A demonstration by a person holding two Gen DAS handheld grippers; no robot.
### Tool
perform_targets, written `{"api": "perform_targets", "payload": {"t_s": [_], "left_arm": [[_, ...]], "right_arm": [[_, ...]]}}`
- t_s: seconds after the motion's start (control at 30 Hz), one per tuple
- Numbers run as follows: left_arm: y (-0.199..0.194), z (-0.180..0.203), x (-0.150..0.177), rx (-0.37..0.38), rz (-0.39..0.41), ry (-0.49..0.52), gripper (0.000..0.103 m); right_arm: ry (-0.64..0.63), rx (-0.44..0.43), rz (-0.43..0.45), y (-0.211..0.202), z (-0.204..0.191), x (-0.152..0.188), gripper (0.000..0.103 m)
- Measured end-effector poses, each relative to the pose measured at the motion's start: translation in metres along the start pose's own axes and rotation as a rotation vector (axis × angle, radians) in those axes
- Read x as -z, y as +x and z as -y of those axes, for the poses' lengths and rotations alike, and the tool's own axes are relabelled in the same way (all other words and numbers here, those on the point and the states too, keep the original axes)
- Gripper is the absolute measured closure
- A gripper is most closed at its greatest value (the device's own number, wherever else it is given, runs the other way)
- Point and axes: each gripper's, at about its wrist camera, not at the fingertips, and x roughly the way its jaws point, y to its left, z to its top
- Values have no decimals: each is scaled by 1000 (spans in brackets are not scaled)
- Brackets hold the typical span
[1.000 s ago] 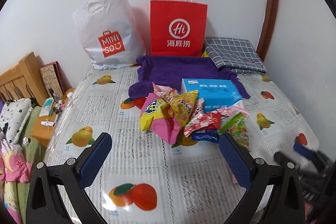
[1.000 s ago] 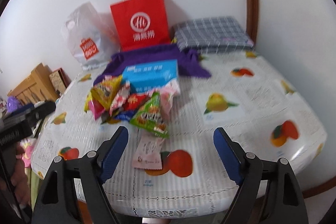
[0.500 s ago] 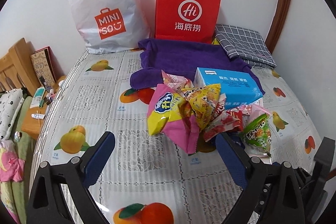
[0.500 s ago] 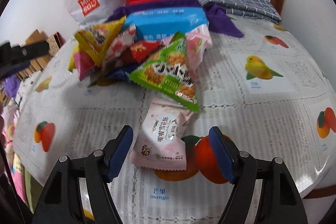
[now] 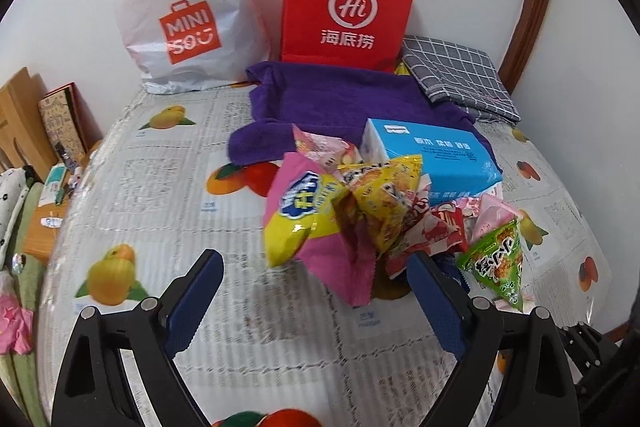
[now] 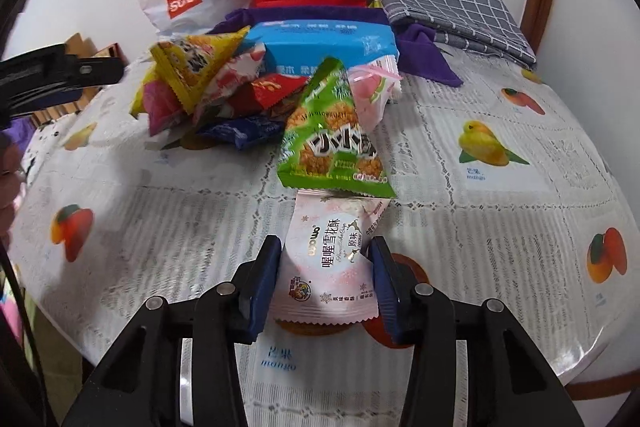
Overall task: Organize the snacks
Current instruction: 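Grasp the pink-white packet with the right tool while the left tool grasps the yellow-pink chip bag, then carry both held snacks up and over onto the purple towel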
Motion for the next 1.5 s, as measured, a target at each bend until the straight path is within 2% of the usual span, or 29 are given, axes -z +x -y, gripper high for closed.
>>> {"api": "perform_targets", "payload": {"t_s": [0.3,0.47,0.7,0.77,0.83,0.9,0.97,1.1,1.5], "left_arm": [[12,-13,-19,-32,13,-24,11],[29,-21,-26,-54,-23,-15,11],[58,-24,-30,-23,-67,-22,17],[66,-21,-30,-3,-82,-13,23],[75,-19,-30,28,-108,-15,35],[78,-17,-30,54,-118,-16,44],[76,-15,-29,65,-113,-5,52],[66,-17,-26,47,-99,-2,58],[-8,-41,-7,0,-21,-62,59]], "right_arm": [[29,-41,91,-33,23,-13,58],[34,-54,137,-45,31,-24,58],[36,-45,162,-45,37,-41,58],[40,-40,164,-45,39,-43,58],[42,-29,165,-45,40,-45,58],[48,-19,162,-43,43,-48,58],[53,-11,159,-42,44,-49,58],[64,13,152,-40,46,-52,58],[89,77,170,-53,44,-54,58]]}}
